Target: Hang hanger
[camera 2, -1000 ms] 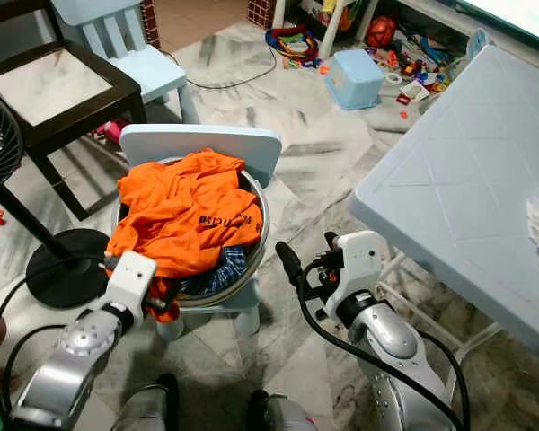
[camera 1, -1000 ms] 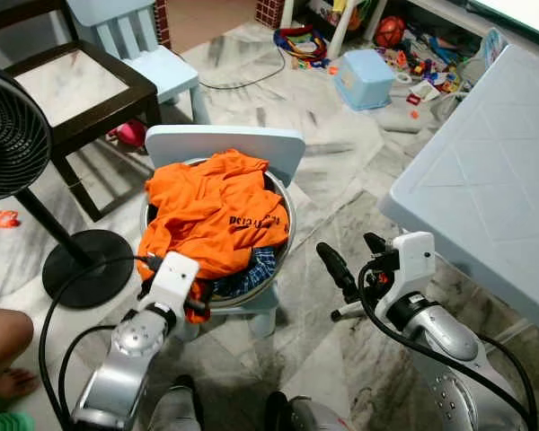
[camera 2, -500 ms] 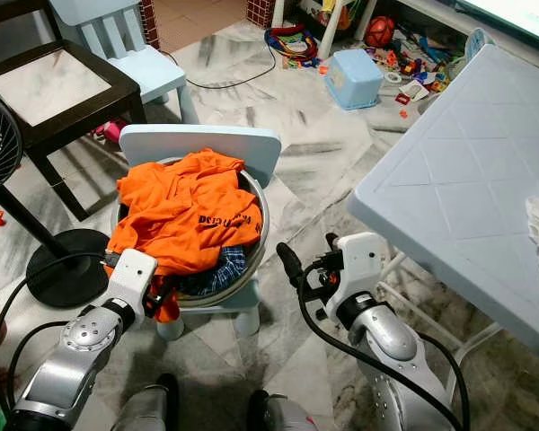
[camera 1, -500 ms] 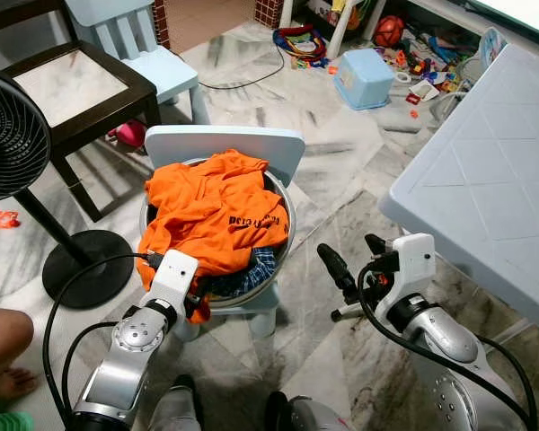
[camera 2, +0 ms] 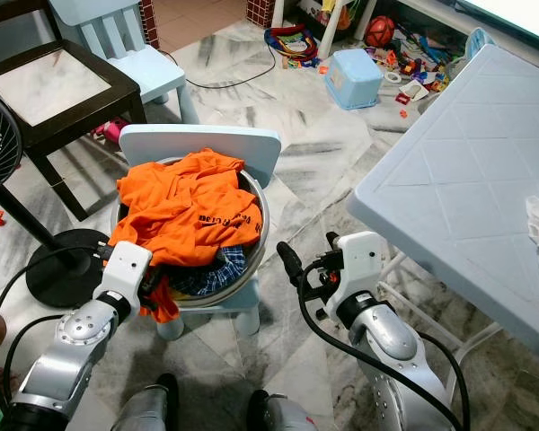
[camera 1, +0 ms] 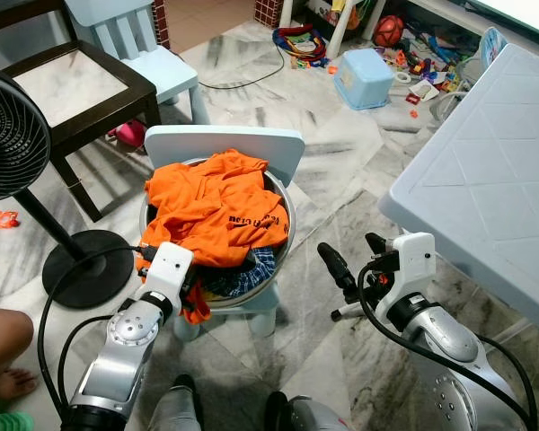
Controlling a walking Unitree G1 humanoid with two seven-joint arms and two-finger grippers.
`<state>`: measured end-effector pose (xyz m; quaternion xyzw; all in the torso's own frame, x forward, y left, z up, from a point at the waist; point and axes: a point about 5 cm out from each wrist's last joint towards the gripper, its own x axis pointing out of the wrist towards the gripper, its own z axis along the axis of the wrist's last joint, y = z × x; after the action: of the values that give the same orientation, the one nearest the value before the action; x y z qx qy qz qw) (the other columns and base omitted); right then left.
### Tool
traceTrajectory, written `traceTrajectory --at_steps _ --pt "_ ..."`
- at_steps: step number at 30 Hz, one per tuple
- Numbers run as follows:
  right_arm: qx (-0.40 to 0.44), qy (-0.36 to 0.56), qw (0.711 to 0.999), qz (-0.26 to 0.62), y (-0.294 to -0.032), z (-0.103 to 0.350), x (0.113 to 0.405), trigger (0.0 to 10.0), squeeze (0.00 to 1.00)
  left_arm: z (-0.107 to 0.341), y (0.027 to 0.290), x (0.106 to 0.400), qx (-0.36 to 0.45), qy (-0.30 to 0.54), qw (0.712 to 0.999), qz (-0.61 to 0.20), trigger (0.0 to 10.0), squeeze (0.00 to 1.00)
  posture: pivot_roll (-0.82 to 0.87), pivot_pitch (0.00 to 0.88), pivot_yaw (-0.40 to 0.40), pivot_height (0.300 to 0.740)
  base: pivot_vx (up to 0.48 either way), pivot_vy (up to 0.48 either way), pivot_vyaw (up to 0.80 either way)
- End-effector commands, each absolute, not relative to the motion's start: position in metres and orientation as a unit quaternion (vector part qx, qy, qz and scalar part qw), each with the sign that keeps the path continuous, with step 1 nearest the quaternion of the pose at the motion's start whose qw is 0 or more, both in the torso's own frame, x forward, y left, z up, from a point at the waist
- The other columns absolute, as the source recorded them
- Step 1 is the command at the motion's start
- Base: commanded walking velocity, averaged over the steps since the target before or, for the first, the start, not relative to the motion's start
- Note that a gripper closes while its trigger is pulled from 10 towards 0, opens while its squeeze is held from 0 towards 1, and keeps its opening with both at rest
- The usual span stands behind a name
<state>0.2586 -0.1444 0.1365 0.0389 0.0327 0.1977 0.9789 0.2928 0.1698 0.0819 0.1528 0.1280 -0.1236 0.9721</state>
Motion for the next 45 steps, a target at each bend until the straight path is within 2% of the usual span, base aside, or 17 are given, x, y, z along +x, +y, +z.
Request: traceTrajectory --at_steps 1,10,21,26,33,38,39,40,42,43,45 --pt "0.032 0.042 0.981 0.189 -0.149 0.131 0.256 10.0 0.0 0.075 0.17 0.29 0.155 0.139 0.97 -0.129 0.0 0.0 0.03 0.225 -0.122 0.74 0.0 0.0 0.0" --pt "0.031 0.043 0.981 0.186 -0.15 0.13 0.256 10.0 0.0 0.081 0.189 0.297 0.168 0.127 0.973 -0.093 0.0 0.0 0.03 0.223 -0.121 0.74 0.0 0.0 0.0" --pt "0.026 0.042 0.981 0.186 -0.15 0.129 0.257 10.0 0.0 0.088 0.203 0.324 0.191 0.111 0.974 -0.054 0.0 0.0 0.02 0.218 -0.128 0.74 0.0 0.0 0.0" --pt "0.025 0.039 0.982 0.183 -0.15 0.13 0.258 10.0 0.0 0.099 0.198 0.338 0.202 0.071 0.976 -0.049 0.0 0.0 0.02 0.215 -0.126 0.74 0.0 0.0 0.0" --pt "0.025 0.039 0.983 0.18 -0.15 0.129 0.258 10.0 0.0 0.123 0.171 0.349 0.178 0.025 0.98 -0.089 0.0 0.0 0.02 0.213 -0.127 0.74 0.0 0.0 0.0" --pt "0.025 0.037 0.983 0.179 -0.148 0.13 0.26 10.0 0.0 0.107 0.154 0.347 0.191 0.055 0.969 -0.144 0.0 0.0 0.02 0.211 -0.127 0.74 0.0 0.0 0.0" --pt "0.025 0.037 0.983 0.18 -0.148 0.13 0.26 10.0 0.0 0.102 0.151 0.346 0.193 0.066 0.966 -0.159 0.5 0.0 0.02 0.211 -0.127 0.74 0.0 0.0 0.0" --pt "0.025 0.036 0.983 0.18 -0.147 0.13 0.26 10.0 0.0 0.088 0.143 0.339 0.207 0.099 0.952 -0.204 2.5 0.0 0.02 0.211 -0.126 0.74 0.0 0.0 0.0" --pt "0.025 0.036 0.983 0.18 -0.147 0.13 0.26 10.0 0.0 0.083 0.14 0.337 0.212 0.112 0.946 -0.218 2.5 0.0 0.02 0.211 -0.126 0.74 0.0 0.0 0.0" --pt "0.023 0.036 0.983 0.178 -0.148 0.13 0.26 10.0 0.0 0.074 0.136 0.331 0.217 0.134 0.936 -0.243 3.0 0.0 0.02 0.213 -0.123 0.74 0.0 0.0 0.0" --pt "0.022 0.038 0.983 0.176 -0.149 0.129 0.259 10.0 0.0 0.067 0.132 0.326 0.223 0.152 0.926 -0.265 3.2 0.0 0.02 0.213 -0.122 0.74 0.0 0.0 0.0"
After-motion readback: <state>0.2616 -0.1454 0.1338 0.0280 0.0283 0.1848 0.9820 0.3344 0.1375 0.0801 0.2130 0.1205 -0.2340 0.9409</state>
